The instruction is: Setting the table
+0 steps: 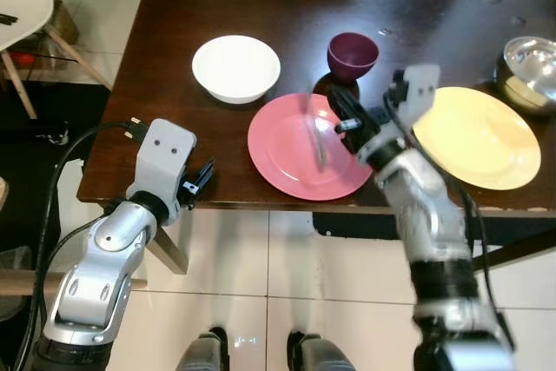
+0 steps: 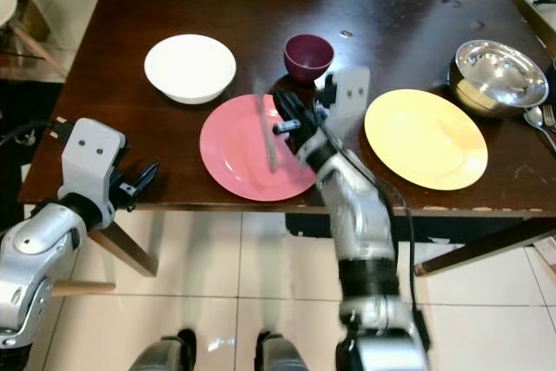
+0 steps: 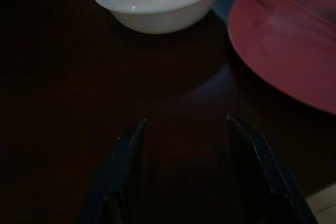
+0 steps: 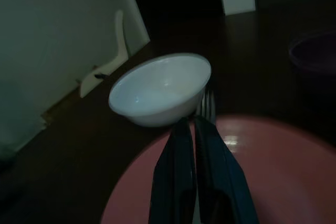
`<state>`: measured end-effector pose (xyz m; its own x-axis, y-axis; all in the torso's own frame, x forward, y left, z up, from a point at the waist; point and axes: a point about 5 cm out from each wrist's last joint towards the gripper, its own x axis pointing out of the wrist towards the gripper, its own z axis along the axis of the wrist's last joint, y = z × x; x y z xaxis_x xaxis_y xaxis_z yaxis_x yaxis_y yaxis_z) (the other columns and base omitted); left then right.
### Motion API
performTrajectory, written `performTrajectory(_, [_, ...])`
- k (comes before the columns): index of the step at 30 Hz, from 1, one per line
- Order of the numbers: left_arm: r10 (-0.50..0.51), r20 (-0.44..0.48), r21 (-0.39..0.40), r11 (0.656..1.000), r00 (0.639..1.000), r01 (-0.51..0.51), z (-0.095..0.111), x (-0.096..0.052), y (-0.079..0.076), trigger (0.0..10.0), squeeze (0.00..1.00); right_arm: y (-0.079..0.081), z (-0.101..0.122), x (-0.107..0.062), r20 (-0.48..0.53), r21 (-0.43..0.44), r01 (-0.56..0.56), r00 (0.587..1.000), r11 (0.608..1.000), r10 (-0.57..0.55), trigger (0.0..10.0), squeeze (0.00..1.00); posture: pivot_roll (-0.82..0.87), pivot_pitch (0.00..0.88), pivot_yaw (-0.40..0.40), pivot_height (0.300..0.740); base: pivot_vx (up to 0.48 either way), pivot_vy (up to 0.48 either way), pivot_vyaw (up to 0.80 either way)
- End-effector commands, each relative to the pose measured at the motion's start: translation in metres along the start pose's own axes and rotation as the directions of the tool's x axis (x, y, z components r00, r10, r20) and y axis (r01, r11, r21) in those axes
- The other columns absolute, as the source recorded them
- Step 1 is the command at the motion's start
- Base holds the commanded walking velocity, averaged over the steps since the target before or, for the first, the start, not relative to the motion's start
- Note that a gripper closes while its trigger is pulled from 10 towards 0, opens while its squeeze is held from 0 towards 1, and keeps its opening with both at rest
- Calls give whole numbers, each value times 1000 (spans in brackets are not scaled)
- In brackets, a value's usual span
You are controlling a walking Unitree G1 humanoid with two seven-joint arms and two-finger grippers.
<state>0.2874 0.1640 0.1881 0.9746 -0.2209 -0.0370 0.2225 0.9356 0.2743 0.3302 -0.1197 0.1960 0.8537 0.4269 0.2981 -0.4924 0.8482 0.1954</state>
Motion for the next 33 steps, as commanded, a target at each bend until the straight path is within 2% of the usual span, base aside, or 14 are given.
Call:
performTrajectory(1, [47,-20,-17,999,999,-48,-9,-2,2,10000,0,8,-15,-21,-23,-28,60,998,998,-61,10000,0,-26,99,38,740,0,0,0])
performTrajectory(5, [65,-21,-37,997,998,-66,-11,-5,1,10000,0,9,-20,-34,-35,-24,108,993,994,-109,10000,0,-32,95,40,740,0,0,0])
performTrajectory(8, [59,-26,-55,997,998,-60,-15,-9,-6,10000,0,3,-19,-42,-36,-18,172,984,985,-173,10000,0,-40,85,41,740,0,0,0])
performTrajectory(17, [54,-17,-55,997,998,-55,-15,-3,-10,10000,0,-4,-15,-41,-50,-72,186,980,980,-190,10000,0,-48,71,46,740,0,0,0])
performTrajectory(20, [58,-6,-49,997,998,-58,-12,1,-9,10000,0,-18,-19,-30,-137,-158,170,972,973,-192,10000,0,-36,82,44,740,0,0,0])
performTrajectory(21, [60,-3,-47,997,998,-61,-11,1,-8,10000,0,-23,-20,-26,-157,-155,174,967,972,-199,10000,835,-28,88,43,740,0,0,0])
performTrajectory(22, [60,-3,-47,997,998,-61,-11,1,-8,10000,0,-23,-20,-26,-157,-155,174,967,972,-199,10000,835,-28,88,43,740,0,0,0])
performTrajectory(23, [67,1,-40,997,998,-67,-9,1,-5,10000,0,-34,-22,-14,-188,-124,192,959,974,-213,10000,1000,-17,96,43,740,0,0,0])
performTrajectory(25, [69,3,-36,997,998,-69,-8,1,-4,10000,0,-38,-22,-10,-196,-110,197,957,974,-216,10000,1000,-11,100,43,740,0,0,0])
performTrajectory(27, [55,11,-3,999,998,-55,-4,2,2,10000,0,-45,-20,4,-205,-51,210,955,976,-216,10000,1000,7,112,41,740,0,0,0])
performTrajectory(33, [27,25,15,999,999,-28,3,7,8,10000,0,-44,-17,19,-214,33,173,963,984,-162,10000,1000,23,130,49,740,0,0,0])
